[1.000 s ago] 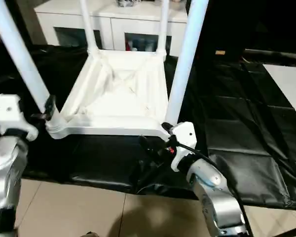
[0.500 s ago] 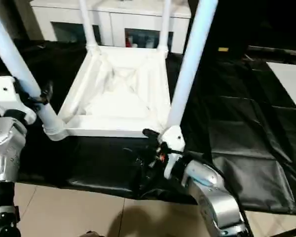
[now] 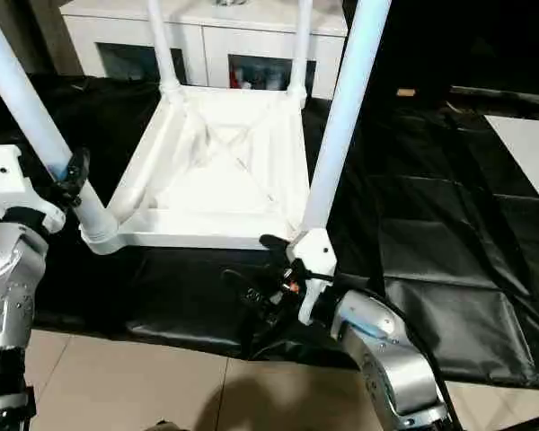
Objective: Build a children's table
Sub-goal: Flip table
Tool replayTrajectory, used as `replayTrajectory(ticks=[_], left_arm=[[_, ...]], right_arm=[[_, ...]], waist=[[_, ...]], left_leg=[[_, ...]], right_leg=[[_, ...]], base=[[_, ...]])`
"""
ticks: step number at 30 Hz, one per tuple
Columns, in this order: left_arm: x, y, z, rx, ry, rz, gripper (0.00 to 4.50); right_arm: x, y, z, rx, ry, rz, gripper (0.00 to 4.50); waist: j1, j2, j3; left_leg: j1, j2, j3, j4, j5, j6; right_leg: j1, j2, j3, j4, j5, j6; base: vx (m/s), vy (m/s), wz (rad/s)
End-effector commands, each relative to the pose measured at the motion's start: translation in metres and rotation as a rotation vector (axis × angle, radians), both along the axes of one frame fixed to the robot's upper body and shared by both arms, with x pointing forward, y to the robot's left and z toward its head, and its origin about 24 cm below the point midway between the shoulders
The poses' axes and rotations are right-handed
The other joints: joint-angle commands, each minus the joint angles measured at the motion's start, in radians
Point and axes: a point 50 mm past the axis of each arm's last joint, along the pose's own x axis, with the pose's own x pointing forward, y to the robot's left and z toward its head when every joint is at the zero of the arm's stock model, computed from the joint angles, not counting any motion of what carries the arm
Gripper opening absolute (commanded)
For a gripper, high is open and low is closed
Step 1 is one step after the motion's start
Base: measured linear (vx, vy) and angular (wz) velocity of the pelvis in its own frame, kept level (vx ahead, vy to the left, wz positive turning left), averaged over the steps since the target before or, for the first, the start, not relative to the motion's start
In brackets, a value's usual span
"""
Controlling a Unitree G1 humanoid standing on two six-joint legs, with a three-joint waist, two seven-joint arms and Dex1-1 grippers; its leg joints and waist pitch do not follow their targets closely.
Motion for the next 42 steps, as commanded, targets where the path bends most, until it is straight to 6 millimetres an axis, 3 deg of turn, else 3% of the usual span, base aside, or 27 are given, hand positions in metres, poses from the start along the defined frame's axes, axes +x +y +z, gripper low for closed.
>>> replayTrajectory(ticks=[1, 2, 8, 11, 13, 16, 18, 22, 25, 29, 35, 38, 42], left_arm=[[-0.002, -0.001, 0.001, -0.002, 0.001, 0.008, 2.39], [-0.003, -0.001, 0.001, -0.016, 0.0, 0.004, 2.27], [0.001, -0.006, 0.002, -0.083, 0.011, -0.047, 1.9], [0.003, -0.014, 0.004, -0.223, 0.005, -0.087, 1.87], [0.004, -0.021, 0.006, -0.456, -0.027, -0.102, 1.87], [0.004, -0.032, 0.006, -0.638, -0.047, -0.105, 1.89], [0.003, -0.039, 0.005, -0.675, -0.048, -0.12, 1.89], [0.001, -0.054, 0.002, -0.714, -0.029, -0.149, 1.88], [0.0, -0.064, 0.001, -0.72, -0.007, -0.168, 1.86], [-0.001, -0.066, 0.003, -0.731, 0.002, -0.17, 1.86], [-0.002, -0.065, 0.003, -0.733, 0.006, -0.167, 1.86], [-0.003, -0.065, 0.003, -0.73, 0.009, -0.162, 1.86], [-0.004, -0.066, 0.004, -0.715, 0.011, -0.166, 1.86]], right_arm=[[0.002, 0.0, 0.003, -0.005, -0.019, 0.007, 4.5], [0.002, 0.0, 0.003, -0.004, -0.019, 0.01, 4.5], [0.002, 0.002, 0.0, -0.011, -0.013, 0.011, 4.5], [0.002, 0.001, -0.003, -0.024, -0.009, -0.015, 4.5], [0.008, -0.003, -0.008, -0.031, 0.008, -0.115, 4.5], [0.012, -0.006, -0.015, 0.038, 0.08, -0.239, 4.5], [0.012, -0.006, -0.016, 0.074, 0.105, -0.273, 4.5], [0.018, -0.013, -0.02, 0.138, 0.159, -0.389, 4.5], [0.027, -0.015, -0.011, 0.297, 0.175, -0.465, 4.5], [0.034, -0.01, 0.002, 0.397, 0.156, -0.43, 4.5], [0.055, -0.004, 0.013, 0.509, 0.181, -0.497, 4.5], [0.08, 0.001, 0.019, 0.639, 0.27, -0.577, 4.5], [0.097, 0.013, 0.022, 0.707, 0.359, -0.562, 4.5]], waist=[[0.004, 0.008, -0.058], [0.004, 0.004, -0.057], [0.005, 0.007, -0.056], [0.007, 0.008, -0.057], [0.008, 0.008, -0.058], [0.016, 0.002, -0.063], [0.025, 0.003, -0.064], [0.037, 0.009, -0.067], [0.034, 0.005, -0.066], [0.031, 0.001, -0.067], [0.022, 0.005, -0.068], [0.015, 0.005, -0.069], [0.017, 0.009, -0.074]], left_leg=[[0.011, 0.028, -0.004, -0.093, -0.227, 0.001], [0.011, 0.028, -0.004, -0.093, -0.224, 0.002], [0.012, 0.028, -0.003, -0.095, -0.239, -0.004], [0.011, 0.028, -0.003, -0.093, -0.227, -0.008], [0.011, 0.028, -0.001, -0.091, -0.205, -0.012], [0.008, 0.022, 0.006, -0.081, -0.146, 0.016], [0.007, 0.022, 0.01, -0.078, -0.12, 0.036], [0.009, 0.027, 0.012, -0.077, -0.107, 0.041], [0.007, 0.029, 0.009, -0.083, -0.132, 0.03], [0.004, 0.026, 0.008, -0.08, -0.102, 0.029], [0.007, 0.024, 0.01, -0.079, -0.088, 0.021], [0.007, 0.023, 0.01, -0.08, -0.095, 0.011], [0.008, 0.022, 0.011, -0.074, -0.049, 0.016]], right_leg=[[0.037, -0.047, 0.035, -0.074, -0.095, -0.198], [0.037, -0.047, 0.035, -0.075, -0.094, -0.197], [0.034, -0.046, 0.035, -0.077, -0.125, -0.193], [0.035, -0.047, 0.036, -0.074, -0.104, -0.2], [0.036, -0.048, 0.036, -0.069, -0.073, -0.213], [0.039, -0.047, 0.037, -0.068, -0.02, -0.229], [0.038, -0.046, 0.036, -0.068, -0.014, -0.233], [0.031, -0.043, 0.034, -0.068, -0.006, -0.216], [0.034, -0.045, 0.032, -0.068, -0.013, -0.196], [0.039, -0.043, 0.03, -0.064, 0.023, -0.174], [0.036, -0.042, 0.03, -0.063, 0.028, -0.184], [0.035, -0.042, 0.029, -0.061, 0.013, -0.191], [0.038, -0.04, 0.027, -0.052, 0.086, -0.191]], base=[[0.0, 0.0, 0.0], [0.0, 0.0, 0.0], [0.0, 0.0, 0.0], [0.0, 0.0, 0.0], [0.0, 0.0, 0.0], [0.0, 0.0, 0.0], [0.0, 0.0, 0.0], [0.0, 0.0, 0.0], [0.0, 0.0, 0.0], [0.0, 0.0, 0.0], [0.0, 0.0, 0.0], [0.0, 0.0, 0.0], [0.0, 0.0, 0.0]])
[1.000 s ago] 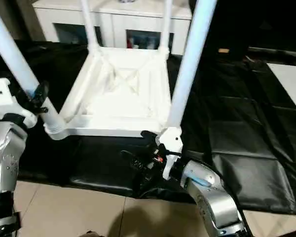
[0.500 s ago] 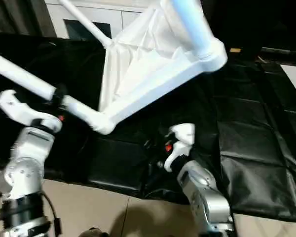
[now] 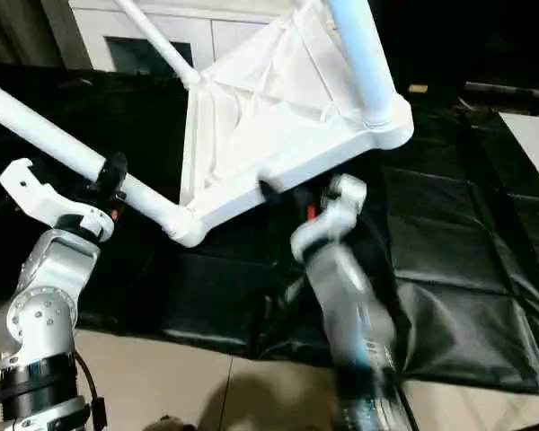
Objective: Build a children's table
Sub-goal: Flip table
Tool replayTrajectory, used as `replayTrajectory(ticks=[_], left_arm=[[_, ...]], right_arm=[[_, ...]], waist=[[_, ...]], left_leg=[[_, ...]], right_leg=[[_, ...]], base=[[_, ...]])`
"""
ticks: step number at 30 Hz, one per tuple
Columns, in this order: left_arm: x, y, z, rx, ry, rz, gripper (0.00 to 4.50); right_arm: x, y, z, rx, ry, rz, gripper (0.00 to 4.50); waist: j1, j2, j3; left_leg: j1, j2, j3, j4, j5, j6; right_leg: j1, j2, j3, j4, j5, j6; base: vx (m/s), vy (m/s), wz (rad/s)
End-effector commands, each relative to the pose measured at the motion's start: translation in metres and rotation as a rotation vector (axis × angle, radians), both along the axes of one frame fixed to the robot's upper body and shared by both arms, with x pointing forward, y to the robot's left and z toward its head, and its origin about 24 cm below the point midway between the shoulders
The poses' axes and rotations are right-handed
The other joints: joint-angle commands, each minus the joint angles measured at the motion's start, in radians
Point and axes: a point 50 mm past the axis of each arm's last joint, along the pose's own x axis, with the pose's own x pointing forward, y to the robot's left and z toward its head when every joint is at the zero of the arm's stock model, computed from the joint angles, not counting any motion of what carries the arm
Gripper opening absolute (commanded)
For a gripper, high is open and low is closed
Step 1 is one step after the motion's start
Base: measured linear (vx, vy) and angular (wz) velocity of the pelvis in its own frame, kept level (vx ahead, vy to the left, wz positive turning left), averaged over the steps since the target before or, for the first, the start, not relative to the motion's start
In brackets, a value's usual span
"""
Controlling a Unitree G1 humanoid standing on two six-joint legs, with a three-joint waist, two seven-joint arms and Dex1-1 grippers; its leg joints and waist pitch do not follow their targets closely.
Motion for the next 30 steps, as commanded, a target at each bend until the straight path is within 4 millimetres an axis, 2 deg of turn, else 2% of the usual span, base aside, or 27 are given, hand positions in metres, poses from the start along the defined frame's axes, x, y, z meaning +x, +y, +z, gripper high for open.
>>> replayTrajectory(ticks=[1, 2, 3, 5, 8, 14, 18, 23, 27, 29, 30], left_arm=[[-0.001, -0.007, 0.011, -0.055, -0.055, -0.031, 1.86], [-0.001, -0.007, 0.011, -0.052, -0.055, -0.032, 1.86], [-0.002, -0.007, 0.011, -0.054, -0.057, -0.033, 1.86], [-0.002, -0.008, 0.011, -0.052, -0.058, -0.034, 1.86], [-0.003, -0.007, 0.011, -0.049, -0.054, -0.033, 1.86], [-0.004, -0.009, 0.012, -0.033, -0.069, -0.046, 1.86], [-0.005, -0.01, 0.012, -0.033, -0.072, -0.049, 1.86], [-0.005, -0.011, 0.011, -0.033, -0.074, -0.054, 1.86], [-0.005, -0.009, 0.01, -0.018, -0.055, -0.025, 1.86], [-0.005, -0.006, 0.01, -0.033, -0.059, -0.006, 2.42], [-0.005, -0.006, 0.01, -0.033, -0.059, -0.006, 2.42]], right_arm=[[0.003, 0.002, -0.007, 0.027, 0.051, 0.005, 4.5], [0.005, 0.004, -0.007, 0.023, 0.06, 0.006, 4.5], [0.01, 0.006, -0.008, 0.024, 0.085, 0.004, 4.5], [0.016, 0.008, -0.009, 0.022, 0.113, -0.003, 4.5], [0.023, 0.009, -0.009, 0.033, 0.148, -0.001, 4.5], [0.034, 0.004, -0.016, 0.118, 0.281, -0.057, 3.89], [0.036, 0.003, -0.018, 0.135, 0.308, -0.059, 3.55], [0.04, 0.0, -0.019, 0.187, 0.349, -0.088, 3.11], [0.044, -0.001, -0.017, 0.184, 0.348, -0.101, 2.78], [0.046, -0.003, -0.013, 0.154, 0.328, -0.11, 2.56], [0.046, -0.003, -0.013, 0.154, 0.328, -0.11, 2.56]], waist=[[-0.002, 0.002, -0.076], [0.003, 0.005, -0.077], [0.001, 0.003, -0.078], [0.001, 0.001, -0.078], [0.001, 0.001, -0.077], [-0.001, -0.001, -0.076], [0.0, 0.0, -0.078], [-0.003, 0.0, -0.075], [-0.002, 0.0, -0.076], [-0.003, 0.0, -0.076], [-0.002, 0.0, -0.075]], left_leg=[[0.02, 0.018, 0.003, -0.072, -0.027, 0.02], [0.023, 0.018, 0.005, -0.07, -0.02, 0.024], [0.021, 0.019, 0.004, -0.07, -0.019, 0.024], [0.022, 0.018, 0.008, -0.07, -0.034, 0.028], [0.023, 0.02, 0.009, -0.072, -0.055, 0.025], [0.021, 0.02, 0.011, -0.071, -0.064, 0.03], [0.022, 0.021, 0.012, -0.07, -0.057, 0.036], [0.024, 0.022, 0.013, -0.073, -0.102, 0.027], [0.023, 0.022, 0.013, -0.073, -0.099, 0.022], [0.023, 0.022, 0.014, -0.074, -0.108, 0.019], [0.023, 0.022, 0.014, -0.074, -0.111, 0.018]], right_leg=[[0.054, -0.037, 0.027, -0.049, 0.118, -0.199], [0.052, -0.036, 0.026, -0.05, 0.138, -0.201], [0.054, -0.037, 0.026, -0.047, 0.145, -0.204], [0.054, -0.038, 0.026, -0.048, 0.126, -0.216], [0.053, -0.04, 0.026, -0.05, 0.088, -0.214], [0.053, -0.04, 0.025, -0.051, 0.07, -0.21], [0.052, -0.039, 0.025, -0.05, 0.079, -0.211], [0.049, -0.04, 0.025, -0.055, 0.016, -0.213], [0.049, -0.04, 0.024, -0.055, 0.018, -0.209], [0.049, -0.04, 0.024, -0.056, 0.004, -0.208], [0.048, -0.04, 0.024, -0.057, -0.003, -0.208]], base=[[0.0, 0.0, 0.0], [0.0, 0.0, 0.0], [0.0, 0.0, 0.0], [0.0, 0.0, 0.0], [0.0, 0.0, 0.0], [0.0, 0.0, 0.0], [0.0, 0.0, 0.0], [0.0, 0.0, 0.0], [0.0, 0.0, 0.0], [0.0, 0.0, 0.0], [0.0, 0.0, 0.0]])
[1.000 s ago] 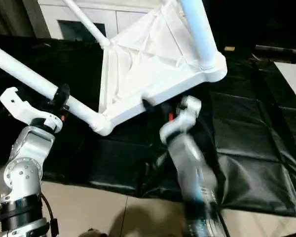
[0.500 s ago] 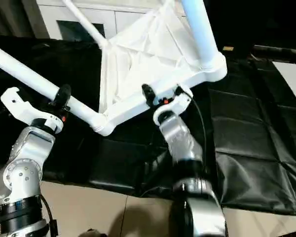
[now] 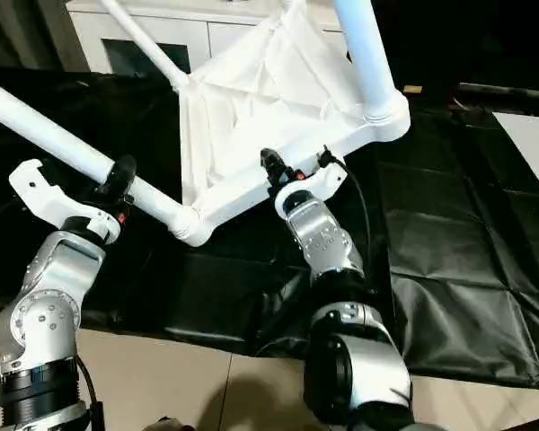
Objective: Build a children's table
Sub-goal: Flip table
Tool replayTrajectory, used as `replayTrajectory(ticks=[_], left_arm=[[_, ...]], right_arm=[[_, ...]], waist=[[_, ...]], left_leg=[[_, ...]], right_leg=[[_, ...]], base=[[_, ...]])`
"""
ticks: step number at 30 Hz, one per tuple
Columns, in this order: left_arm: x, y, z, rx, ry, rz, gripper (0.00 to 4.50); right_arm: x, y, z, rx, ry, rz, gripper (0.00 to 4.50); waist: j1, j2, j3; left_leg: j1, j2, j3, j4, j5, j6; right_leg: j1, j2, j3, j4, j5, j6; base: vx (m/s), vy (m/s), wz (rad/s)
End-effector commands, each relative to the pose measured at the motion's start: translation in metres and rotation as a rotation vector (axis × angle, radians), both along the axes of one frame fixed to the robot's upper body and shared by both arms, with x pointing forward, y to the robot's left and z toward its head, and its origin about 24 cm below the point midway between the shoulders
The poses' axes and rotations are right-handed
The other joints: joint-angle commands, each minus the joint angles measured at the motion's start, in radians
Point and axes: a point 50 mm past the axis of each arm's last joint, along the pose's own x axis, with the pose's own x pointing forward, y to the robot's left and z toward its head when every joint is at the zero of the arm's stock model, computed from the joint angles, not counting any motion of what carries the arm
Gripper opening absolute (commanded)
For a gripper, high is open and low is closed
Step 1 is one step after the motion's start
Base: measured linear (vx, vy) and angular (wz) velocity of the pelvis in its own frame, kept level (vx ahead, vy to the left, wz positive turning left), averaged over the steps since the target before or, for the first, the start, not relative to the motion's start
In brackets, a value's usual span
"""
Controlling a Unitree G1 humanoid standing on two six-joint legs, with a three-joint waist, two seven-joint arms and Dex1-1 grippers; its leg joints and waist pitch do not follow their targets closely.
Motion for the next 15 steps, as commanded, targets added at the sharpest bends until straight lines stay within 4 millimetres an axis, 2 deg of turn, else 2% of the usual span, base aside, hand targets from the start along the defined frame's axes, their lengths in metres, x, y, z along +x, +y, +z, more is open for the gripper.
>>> replayTrajectory(ticks=[1, 7, 8, 10, 14, 15], left_arm=[[-0.003, 0.004, 0.011, -0.046, -0.071, 0.027, 2.6], [-0.005, 0.01, 0.013, -0.062, -0.082, 0.044, 2.95], [-0.005, 0.013, 0.013, -0.06, -0.08, 0.059, 3.17], [-0.005, 0.018, 0.012, -0.052, -0.073, 0.087, 3.25], [-0.005, 0.028, 0.011, -0.029, -0.063, 0.138, 3.6], [-0.005, 0.033, 0.01, -0.011, -0.052, 0.17, 3.69]], right_arm=[[0.001, -0.013, -0.005, -0.061, 0.03, -0.055, 2.36], [0.005, -0.022, 0.009, -0.207, -0.055, -0.069, 2.06], [0.006, -0.026, 0.012, -0.233, -0.073, -0.08, 2.01], [0.007, -0.035, 0.02, -0.293, -0.112, -0.109, 2.0], [0.006, -0.052, 0.033, -0.404, -0.178, -0.15, 1.94], [0.006, -0.057, 0.038, -0.442, -0.198, -0.164, 1.94]], waist=[[0.003, 0.001, -0.074], [0.005, -0.001, -0.071], [0.007, 0.0, -0.071], [0.009, -0.001, -0.07], [0.016, 0.002, -0.072], [0.021, 0.0, -0.074]], left_leg=[[0.023, 0.02, 0.005, -0.074, -0.126, 0.008], [0.026, 0.022, 0.005, -0.078, -0.175, -0.01], [0.029, 0.023, 0.006, -0.078, -0.182, -0.012], [0.028, 0.023, 0.006, -0.08, -0.191, -0.015], [0.028, 0.022, 0.005, -0.079, -0.172, -0.026], [0.027, 0.021, 0.006, -0.077, -0.156, -0.027]], right_leg=[[0.048, -0.041, 0.024, -0.06, -0.019, -0.208], [0.042, -0.039, 0.024, -0.068, -0.082, -0.189], [0.039, -0.039, 0.025, -0.069, -0.09, -0.187], [0.039, -0.039, 0.025, -0.071, -0.11, -0.176], [0.039, -0.036, 0.025, -0.07, -0.084, -0.153], [0.04, -0.035, 0.026, -0.067, -0.063, -0.145]], base=[[0.0, 0.0, 0.0], [0.0, 0.0, 0.0], [0.0, 0.0, 0.0], [0.0, 0.0, 0.0], [0.0, 0.0, 0.0], [0.0, 0.0, 0.0]])
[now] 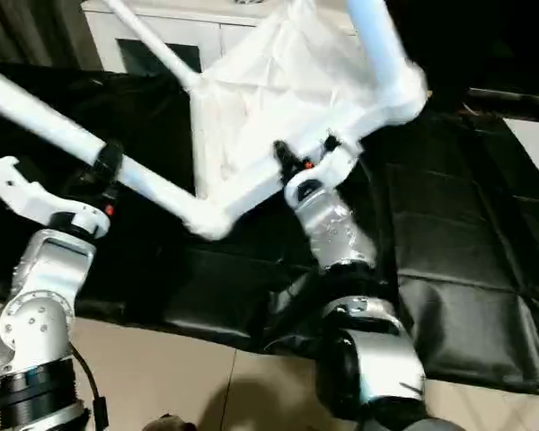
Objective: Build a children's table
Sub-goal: Flip table
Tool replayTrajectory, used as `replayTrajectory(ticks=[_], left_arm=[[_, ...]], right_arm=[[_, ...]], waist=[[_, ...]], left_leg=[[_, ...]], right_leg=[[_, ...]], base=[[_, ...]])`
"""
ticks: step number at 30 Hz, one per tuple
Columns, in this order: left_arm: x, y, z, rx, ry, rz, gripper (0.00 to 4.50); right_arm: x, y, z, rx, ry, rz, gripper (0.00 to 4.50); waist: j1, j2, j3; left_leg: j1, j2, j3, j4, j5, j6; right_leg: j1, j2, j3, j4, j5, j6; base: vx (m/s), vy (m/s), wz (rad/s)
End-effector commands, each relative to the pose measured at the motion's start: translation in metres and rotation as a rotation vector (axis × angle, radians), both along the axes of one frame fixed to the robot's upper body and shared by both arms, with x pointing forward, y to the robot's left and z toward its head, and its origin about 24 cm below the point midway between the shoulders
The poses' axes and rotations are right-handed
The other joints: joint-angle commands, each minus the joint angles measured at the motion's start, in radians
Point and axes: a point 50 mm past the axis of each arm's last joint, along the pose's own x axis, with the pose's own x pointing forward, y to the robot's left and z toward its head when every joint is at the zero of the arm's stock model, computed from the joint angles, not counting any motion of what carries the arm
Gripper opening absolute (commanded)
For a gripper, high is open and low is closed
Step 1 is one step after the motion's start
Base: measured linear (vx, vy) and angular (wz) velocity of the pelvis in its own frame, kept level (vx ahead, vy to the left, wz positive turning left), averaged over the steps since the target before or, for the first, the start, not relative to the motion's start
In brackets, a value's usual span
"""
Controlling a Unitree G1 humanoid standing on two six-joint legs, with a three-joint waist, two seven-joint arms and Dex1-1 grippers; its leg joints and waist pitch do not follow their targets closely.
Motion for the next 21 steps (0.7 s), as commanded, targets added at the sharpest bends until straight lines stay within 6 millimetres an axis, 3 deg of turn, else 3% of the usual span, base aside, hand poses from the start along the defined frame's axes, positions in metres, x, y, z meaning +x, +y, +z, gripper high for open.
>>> replayTrajectory(ticks=[1, 2, 7, 11, 21], left_arm=[[-0.001, 0.02, -0.003, 0.025, 0.029, 0.119, 3.75], [-0.001, 0.021, -0.003, 0.026, 0.029, 0.121, 3.75], [-0.006, 0.06, -0.003, 0.092, 0.056, 0.296, 3.88], [-0.009, 0.072, -0.005, 0.128, 0.082, 0.344, 3.88], [-0.006, 0.072, -0.008, 0.169, 0.092, 0.32, 3.88]], right_arm=[[0.001, -0.033, 0.02, -0.154, -0.079, -0.131, 1.93], [0.001, -0.034, 0.02, -0.156, -0.08, -0.132, 1.93], [-0.002, -0.059, 0.046, -0.276, -0.159, -0.222, 1.9], [-0.003, -0.069, 0.055, -0.306, -0.169, -0.26, 1.88], [-0.006, -0.07, 0.063, -0.416, -0.155, -0.278, 1.87]], waist=[[-0.006, 0.005, -0.075], [-0.005, 0.003, -0.075], [-0.004, 0.004, -0.076], [-0.004, 0.005, -0.077], [-0.011, 0.001, -0.076]], left_leg=[[0.028, 0.018, 0.001, -0.077, -0.145, -0.026], [0.03, 0.017, 0.003, -0.077, -0.151, -0.031], [0.028, 0.014, 0.001, -0.077, -0.149, -0.046], [0.029, 0.013, 0.001, -0.075, -0.145, -0.048], [0.025, 0.011, 0.003, -0.073, -0.145, -0.039]], right_leg=[[0.041, -0.033, 0.026, -0.065, -0.055, -0.14], [0.039, -0.032, 0.026, -0.066, -0.057, -0.137], [0.041, -0.031, 0.026, -0.064, -0.049, -0.12], [0.041, -0.029, 0.025, -0.062, -0.037, -0.12], [0.042, -0.03, 0.025, -0.062, -0.051, -0.132]], base=[[0.0, 0.0, 0.0], [0.0, 0.0, 0.0], [0.0, 0.0, 0.0], [0.0, 0.0, 0.0], [0.0, 0.0, 0.0]])
